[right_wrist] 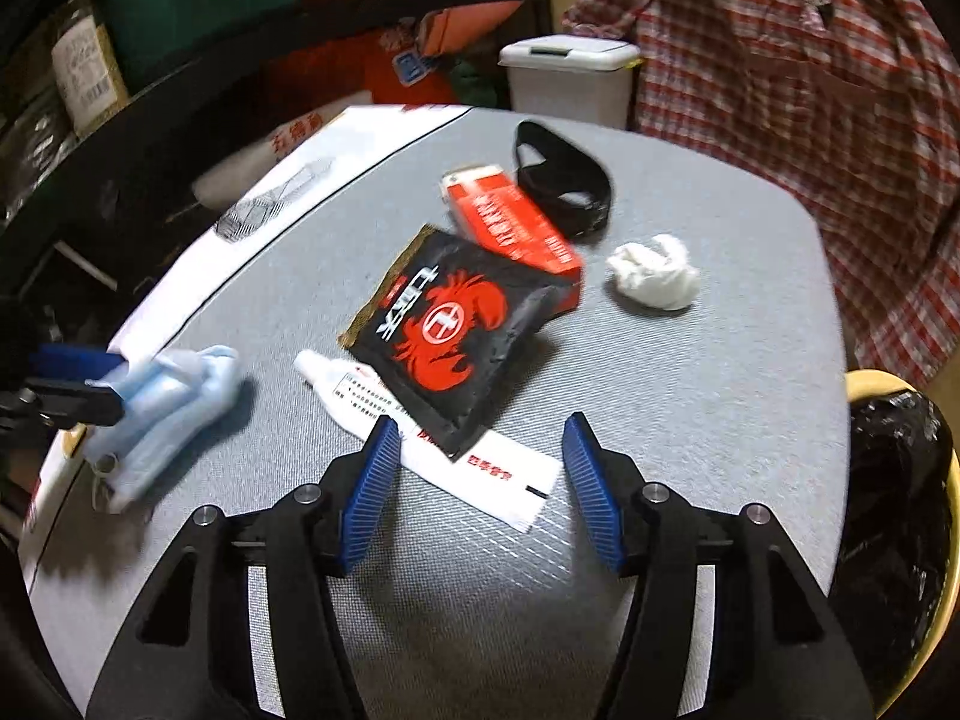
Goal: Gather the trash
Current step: 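Grasp the white ointment tube with the right tool while the left tool holds the mask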
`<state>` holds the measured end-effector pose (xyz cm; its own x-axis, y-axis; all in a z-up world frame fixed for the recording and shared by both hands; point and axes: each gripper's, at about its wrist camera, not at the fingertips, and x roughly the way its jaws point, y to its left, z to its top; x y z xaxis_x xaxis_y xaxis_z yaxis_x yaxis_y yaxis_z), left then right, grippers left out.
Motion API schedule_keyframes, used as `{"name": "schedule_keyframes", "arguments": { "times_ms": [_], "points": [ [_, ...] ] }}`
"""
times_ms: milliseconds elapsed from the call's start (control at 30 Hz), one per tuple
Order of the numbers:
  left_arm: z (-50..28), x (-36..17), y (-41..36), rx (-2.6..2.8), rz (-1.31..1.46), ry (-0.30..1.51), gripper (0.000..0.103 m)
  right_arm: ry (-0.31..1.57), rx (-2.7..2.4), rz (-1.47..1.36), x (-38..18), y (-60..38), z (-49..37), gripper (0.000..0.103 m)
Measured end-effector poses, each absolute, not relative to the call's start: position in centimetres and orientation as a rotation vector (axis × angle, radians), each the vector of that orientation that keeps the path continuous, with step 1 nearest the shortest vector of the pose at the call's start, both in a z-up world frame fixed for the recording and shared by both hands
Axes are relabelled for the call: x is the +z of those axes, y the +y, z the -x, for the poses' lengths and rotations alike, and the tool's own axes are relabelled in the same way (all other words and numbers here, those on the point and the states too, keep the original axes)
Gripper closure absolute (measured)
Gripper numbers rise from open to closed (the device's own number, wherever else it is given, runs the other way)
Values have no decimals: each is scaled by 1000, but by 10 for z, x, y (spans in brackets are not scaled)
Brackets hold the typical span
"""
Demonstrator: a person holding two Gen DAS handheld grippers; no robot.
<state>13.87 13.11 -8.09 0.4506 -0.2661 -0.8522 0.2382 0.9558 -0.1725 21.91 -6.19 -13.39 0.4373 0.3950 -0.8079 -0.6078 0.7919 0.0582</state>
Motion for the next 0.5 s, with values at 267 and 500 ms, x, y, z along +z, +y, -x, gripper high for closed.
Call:
{"name": "schedule_keyframes", "arguments": {
  "times_ms": [267,500],
  "points": [
    [-136,-80,132,-333,38,1066,65,934,736,383,-134,-50,-197,42],
    [-138,-91,121,-321,-15,1095,45,932,778,429,-131,-51,-177,73]
  ]
}}
